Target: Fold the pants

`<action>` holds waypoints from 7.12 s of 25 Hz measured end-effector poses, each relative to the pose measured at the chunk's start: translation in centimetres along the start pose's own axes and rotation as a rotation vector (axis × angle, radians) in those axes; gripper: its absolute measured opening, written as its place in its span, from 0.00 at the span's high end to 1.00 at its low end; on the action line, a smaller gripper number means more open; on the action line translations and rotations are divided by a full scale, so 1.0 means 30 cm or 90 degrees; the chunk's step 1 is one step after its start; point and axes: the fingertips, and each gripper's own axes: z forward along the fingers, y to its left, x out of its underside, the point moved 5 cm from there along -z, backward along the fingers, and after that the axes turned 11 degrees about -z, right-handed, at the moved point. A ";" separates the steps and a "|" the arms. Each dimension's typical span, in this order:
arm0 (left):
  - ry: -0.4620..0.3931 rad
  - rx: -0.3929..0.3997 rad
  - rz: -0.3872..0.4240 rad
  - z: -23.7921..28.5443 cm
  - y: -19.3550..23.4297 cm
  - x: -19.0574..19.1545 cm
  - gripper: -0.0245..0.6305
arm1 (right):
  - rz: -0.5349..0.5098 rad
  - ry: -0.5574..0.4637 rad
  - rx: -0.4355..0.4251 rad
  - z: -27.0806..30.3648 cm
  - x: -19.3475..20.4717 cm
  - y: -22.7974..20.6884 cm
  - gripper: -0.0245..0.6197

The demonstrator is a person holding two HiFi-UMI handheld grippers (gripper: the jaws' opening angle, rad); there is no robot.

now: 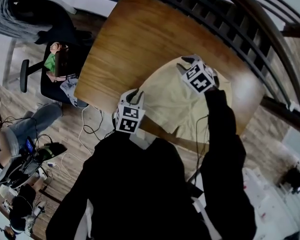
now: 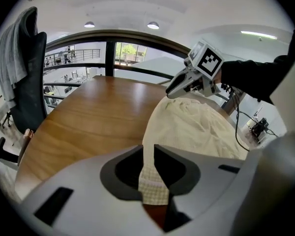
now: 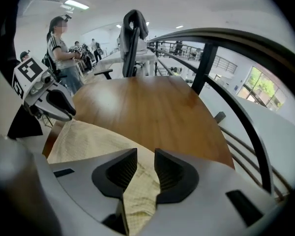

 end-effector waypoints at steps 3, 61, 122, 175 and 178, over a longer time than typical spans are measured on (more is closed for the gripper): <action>0.033 0.007 0.006 0.012 0.011 0.010 0.86 | -0.071 0.038 -0.041 0.021 -0.012 -0.014 0.82; 0.228 0.031 0.035 0.036 0.116 0.129 0.88 | -0.320 0.149 -0.127 0.167 -0.010 0.046 0.95; 0.115 0.286 0.230 -0.352 -0.871 0.009 0.94 | -0.220 0.100 0.057 -0.664 0.313 0.110 0.95; 0.225 0.305 0.107 0.171 -1.582 0.276 0.94 | -0.219 0.056 0.045 -0.441 1.012 0.059 0.95; 0.237 0.306 0.103 0.207 -1.592 0.299 0.94 | -0.216 0.062 0.053 -0.414 1.045 0.066 0.95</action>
